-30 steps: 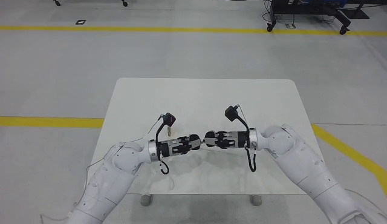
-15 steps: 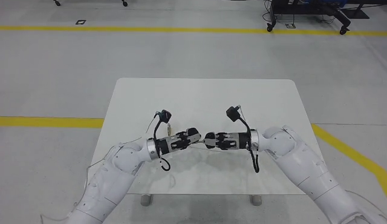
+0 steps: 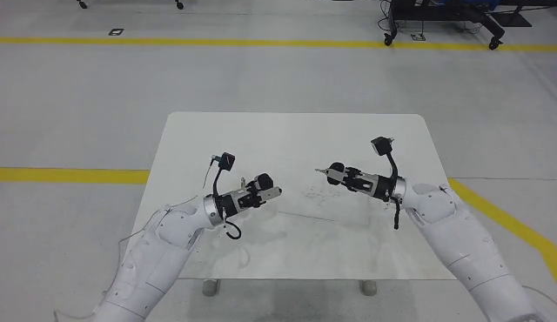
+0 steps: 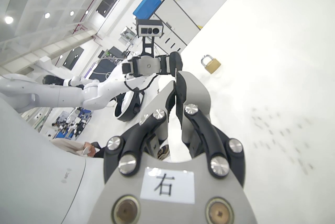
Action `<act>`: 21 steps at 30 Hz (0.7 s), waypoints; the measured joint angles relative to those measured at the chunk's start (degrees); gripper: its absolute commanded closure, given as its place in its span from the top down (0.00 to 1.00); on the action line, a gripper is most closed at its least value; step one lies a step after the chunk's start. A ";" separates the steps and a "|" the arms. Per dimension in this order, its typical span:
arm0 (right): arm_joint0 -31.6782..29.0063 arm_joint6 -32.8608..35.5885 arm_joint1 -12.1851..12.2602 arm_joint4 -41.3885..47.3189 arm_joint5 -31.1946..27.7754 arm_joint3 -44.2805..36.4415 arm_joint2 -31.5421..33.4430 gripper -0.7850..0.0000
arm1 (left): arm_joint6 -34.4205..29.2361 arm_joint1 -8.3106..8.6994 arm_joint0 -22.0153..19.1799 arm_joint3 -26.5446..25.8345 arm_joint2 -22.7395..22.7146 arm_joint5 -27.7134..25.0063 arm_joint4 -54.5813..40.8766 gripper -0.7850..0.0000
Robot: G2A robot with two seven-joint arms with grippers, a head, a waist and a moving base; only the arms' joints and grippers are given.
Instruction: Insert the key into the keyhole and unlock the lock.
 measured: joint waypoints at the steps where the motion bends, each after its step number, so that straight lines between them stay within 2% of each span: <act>1: 0.02 0.03 -0.01 -0.01 0.00 -0.02 -0.04 0.00 | 0.08 0.04 -0.01 -0.49 -0.06 0.14 0.58 1.00; 5: 0.05 0.09 -0.02 -0.05 -0.03 -0.04 -0.11 0.00 | 2.02 0.80 0.86 -6.12 -2.26 1.73 10.40 1.00; 7: 0.05 0.09 -0.02 -0.05 -0.03 -0.04 -0.11 0.00 | 4.15 1.52 2.24 -10.54 -5.04 5.05 18.37 1.00; 10: 0.05 0.09 -0.02 -0.05 -0.03 -0.04 -0.11 0.00 | 7.48 2.49 6.00 -18.23 -8.55 14.53 34.79 1.00; 13: 0.05 0.09 -0.02 -0.05 -0.03 -0.04 -0.11 0.00 | 9.13 2.87 9.79 -23.10 -9.16 23.03 48.25 1.00; 16: 0.05 0.09 -0.02 -0.05 -0.03 -0.04 -0.11 0.00 | 9.35 2.72 10.29 -21.62 -8.10 26.88 52.68 0.95; 21: 0.05 0.09 -0.02 -0.05 -0.03 -0.04 -0.11 0.00 | 9.98 1.74 6.49 -14.70 -4.05 30.73 55.42 0.71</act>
